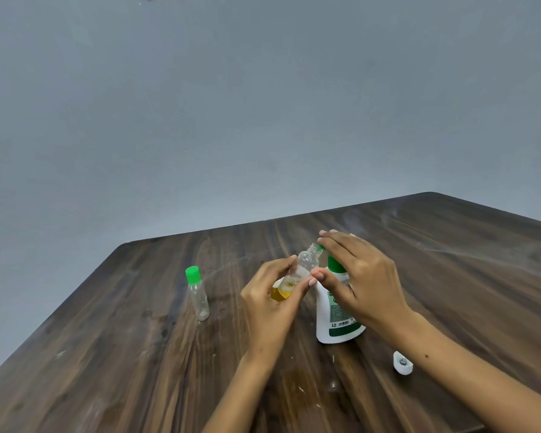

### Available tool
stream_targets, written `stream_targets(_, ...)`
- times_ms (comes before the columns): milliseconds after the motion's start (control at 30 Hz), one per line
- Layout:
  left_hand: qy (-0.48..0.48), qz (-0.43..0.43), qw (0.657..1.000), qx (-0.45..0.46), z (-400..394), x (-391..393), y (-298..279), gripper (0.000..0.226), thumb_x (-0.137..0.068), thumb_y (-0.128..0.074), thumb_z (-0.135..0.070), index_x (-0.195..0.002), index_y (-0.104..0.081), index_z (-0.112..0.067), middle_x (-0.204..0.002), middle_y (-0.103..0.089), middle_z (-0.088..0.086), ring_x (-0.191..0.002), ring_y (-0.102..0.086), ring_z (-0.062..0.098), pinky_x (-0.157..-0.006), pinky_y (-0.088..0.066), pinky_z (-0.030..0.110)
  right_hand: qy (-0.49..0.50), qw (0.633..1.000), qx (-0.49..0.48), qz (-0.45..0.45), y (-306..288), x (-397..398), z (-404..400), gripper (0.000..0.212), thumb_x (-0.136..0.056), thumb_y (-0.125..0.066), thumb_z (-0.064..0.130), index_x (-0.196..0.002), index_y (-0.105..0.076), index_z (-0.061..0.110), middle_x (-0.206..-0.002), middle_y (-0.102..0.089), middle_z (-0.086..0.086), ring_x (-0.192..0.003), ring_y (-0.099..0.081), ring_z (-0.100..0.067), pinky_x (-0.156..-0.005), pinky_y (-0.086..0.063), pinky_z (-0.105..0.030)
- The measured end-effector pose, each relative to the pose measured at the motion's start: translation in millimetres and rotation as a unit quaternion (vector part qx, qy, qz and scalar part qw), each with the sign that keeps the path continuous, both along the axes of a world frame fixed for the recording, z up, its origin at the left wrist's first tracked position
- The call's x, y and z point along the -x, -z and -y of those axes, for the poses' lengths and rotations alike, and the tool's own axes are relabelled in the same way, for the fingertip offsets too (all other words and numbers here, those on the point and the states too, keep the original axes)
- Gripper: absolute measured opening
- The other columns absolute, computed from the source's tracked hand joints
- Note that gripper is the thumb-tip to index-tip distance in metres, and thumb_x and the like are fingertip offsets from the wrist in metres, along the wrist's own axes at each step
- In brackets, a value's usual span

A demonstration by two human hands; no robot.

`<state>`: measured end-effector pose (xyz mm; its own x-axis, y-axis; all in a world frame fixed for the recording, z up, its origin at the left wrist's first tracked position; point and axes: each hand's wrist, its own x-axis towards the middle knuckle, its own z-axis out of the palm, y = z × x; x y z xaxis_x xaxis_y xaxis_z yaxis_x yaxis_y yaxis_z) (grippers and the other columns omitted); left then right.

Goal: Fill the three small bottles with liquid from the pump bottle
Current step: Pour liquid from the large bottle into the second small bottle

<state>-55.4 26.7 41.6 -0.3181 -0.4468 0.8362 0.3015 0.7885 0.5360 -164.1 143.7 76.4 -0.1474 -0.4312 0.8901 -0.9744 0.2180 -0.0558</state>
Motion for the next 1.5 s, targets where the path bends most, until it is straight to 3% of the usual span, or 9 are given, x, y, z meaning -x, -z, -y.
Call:
stream_targets(200, -0.001, -0.002, 1.0, -0.006, 2, 0, 3, 0.042, -0.076, -0.078, -0.039, -0.106, -0.074, -0.01, -0.101, -0.071, -0.007, -0.096, -0.067, 0.002, -0.08, -0.051, 0.013, 0.01, 1.0, -0.006, -0.013, -12, 1, -3, 0.079, -0.094, -0.022, 0.067, -0.108, -0.071, 0.006, -0.114, -0.068, -0.007, -0.107, -0.064, -0.021, -0.096, -0.039, -0.029)
stream_targets(367, 0.002, 0.007, 1.0, 0.001, -1, -1, 1, 0.044, -0.078, -0.075, -0.045, -0.107, -0.073, -0.012, -0.1, -0.07, -0.008, -0.097, -0.065, -0.001, -0.08, -0.05, 0.01, 0.001, 1.0, 0.003, 0.0, -2, 1, -1, 0.076, -0.095, -0.024, 0.066, -0.109, -0.071, 0.006, -0.115, -0.068, -0.006, -0.107, -0.064, -0.021, -0.093, -0.044, -0.029)
stream_targets(533, -0.007, 0.007, 1.0, 0.002, 1, 1, 4, 0.038, -0.074, -0.081, -0.029, -0.105, -0.074, -0.009, -0.1, -0.071, -0.005, -0.096, -0.067, 0.002, -0.08, -0.051, 0.013, 0.006, 1.0, -0.003, -0.015, -13, 3, -4, 0.079, -0.094, -0.021, 0.067, -0.11, -0.07, 0.007, -0.116, -0.068, -0.007, -0.107, -0.064, -0.021, -0.095, -0.039, -0.027)
stream_targets(767, -0.001, 0.001, 1.0, 0.009, -1, 0, 0, 0.041, -0.08, -0.076, -0.044, -0.106, -0.072, -0.012, -0.101, -0.069, -0.011, -0.098, -0.064, -0.004, -0.08, -0.05, 0.009, -0.001, 1.0, 0.018, 0.005, 0, 0, 1, 0.078, -0.094, -0.024, 0.067, -0.111, -0.07, 0.007, -0.118, -0.067, -0.006, -0.108, -0.063, -0.022, -0.091, -0.045, -0.029)
stream_targets(900, -0.009, 0.0, 1.0, 0.001, 0, 0, 1, 0.042, -0.075, -0.077, -0.037, -0.107, -0.073, -0.01, -0.102, -0.07, -0.01, -0.098, -0.065, -0.003, -0.079, -0.049, 0.008, 0.001, 1.0, 0.014, -0.007, -7, 3, -2, 0.08, -0.094, -0.022, 0.067, -0.112, -0.069, 0.006, -0.118, -0.066, -0.008, -0.107, -0.064, -0.023, -0.093, -0.041, -0.03)
stream_targets(1100, -0.002, 0.0, 1.0, 0.0, 0, -1, 0, 0.042, -0.081, -0.076, -0.044, -0.108, -0.073, -0.011, -0.102, -0.07, -0.008, -0.098, -0.066, 0.0, -0.081, -0.051, 0.013, 0.003, 1.0, 0.013, -0.007, -2, 0, 1, 0.077, -0.094, -0.024, 0.066, -0.106, -0.071, 0.006, -0.111, -0.069, -0.006, -0.102, -0.065, -0.021, -0.089, -0.042, -0.024)
stream_targets(1267, -0.008, 0.001, 1.0, -0.002, 2, 0, 2, 0.037, -0.074, -0.082, -0.026, -0.106, -0.073, -0.009, -0.101, -0.071, -0.007, -0.097, -0.067, 0.002, -0.08, -0.052, 0.014, 0.006, 1.0, 0.016, -0.012, -12, 2, -1, 0.077, -0.095, -0.022, 0.065, -0.104, -0.072, 0.008, -0.109, -0.07, -0.004, -0.101, -0.065, -0.019, -0.086, -0.04, -0.02)
stream_targets(1500, 0.003, 0.0, 1.0, -0.001, 0, 0, -1, 0.039, -0.075, -0.079, -0.028, -0.106, -0.073, -0.006, -0.101, -0.071, -0.004, -0.097, -0.067, 0.002, -0.081, -0.05, 0.012, 0.001, 1.0, 0.018, -0.005, -4, 2, 1, 0.076, -0.095, -0.023, 0.065, -0.107, -0.071, 0.007, -0.112, -0.069, -0.005, -0.104, -0.064, -0.02, -0.088, -0.04, -0.02)
